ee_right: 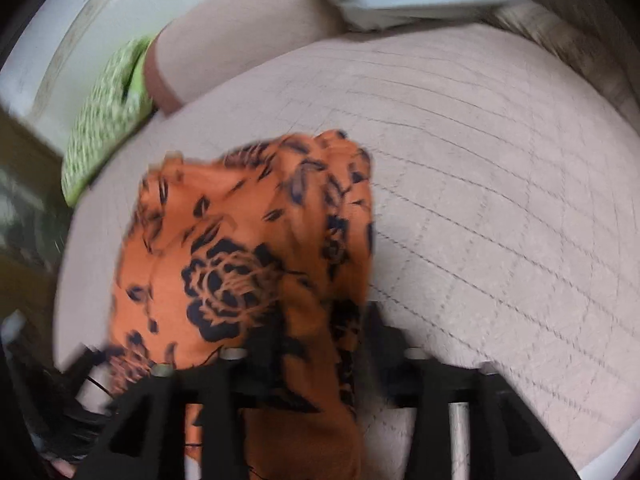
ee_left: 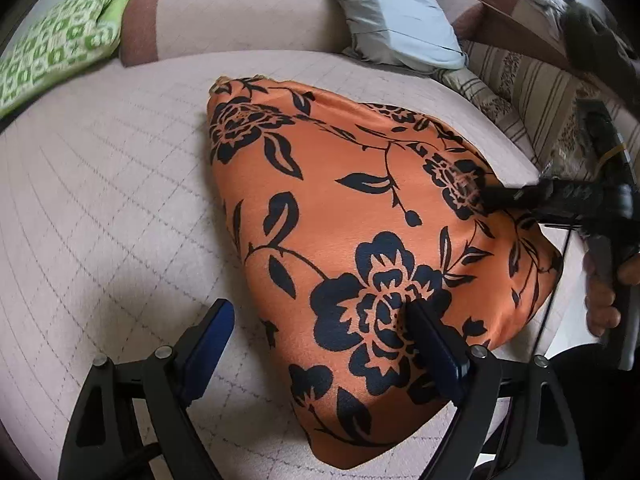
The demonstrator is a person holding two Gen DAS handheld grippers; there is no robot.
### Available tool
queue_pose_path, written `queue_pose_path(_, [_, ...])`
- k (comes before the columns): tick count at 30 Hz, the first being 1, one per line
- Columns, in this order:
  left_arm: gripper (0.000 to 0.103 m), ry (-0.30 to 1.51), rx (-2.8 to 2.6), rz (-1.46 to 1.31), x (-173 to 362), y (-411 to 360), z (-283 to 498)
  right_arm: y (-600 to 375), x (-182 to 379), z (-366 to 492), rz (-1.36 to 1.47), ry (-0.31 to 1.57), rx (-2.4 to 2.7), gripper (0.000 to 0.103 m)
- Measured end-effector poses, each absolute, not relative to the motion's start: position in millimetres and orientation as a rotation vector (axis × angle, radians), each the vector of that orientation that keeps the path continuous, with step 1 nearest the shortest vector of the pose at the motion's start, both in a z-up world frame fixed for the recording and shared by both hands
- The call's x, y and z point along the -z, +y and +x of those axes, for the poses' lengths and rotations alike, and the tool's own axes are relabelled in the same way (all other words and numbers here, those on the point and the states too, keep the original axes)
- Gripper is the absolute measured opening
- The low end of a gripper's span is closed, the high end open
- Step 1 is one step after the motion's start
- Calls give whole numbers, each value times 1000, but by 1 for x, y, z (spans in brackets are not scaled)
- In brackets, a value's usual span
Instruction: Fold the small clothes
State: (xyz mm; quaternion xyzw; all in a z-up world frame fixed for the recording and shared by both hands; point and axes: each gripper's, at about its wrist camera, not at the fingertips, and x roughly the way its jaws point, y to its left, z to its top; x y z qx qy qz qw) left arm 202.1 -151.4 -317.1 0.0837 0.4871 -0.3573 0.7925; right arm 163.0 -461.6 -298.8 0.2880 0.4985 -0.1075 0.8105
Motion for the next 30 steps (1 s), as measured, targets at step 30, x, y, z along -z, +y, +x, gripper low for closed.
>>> queue_pose_path(30, [89, 1053, 809, 182, 321, -143, 208, -368, 319, 396, 565, 1140, -57, 47])
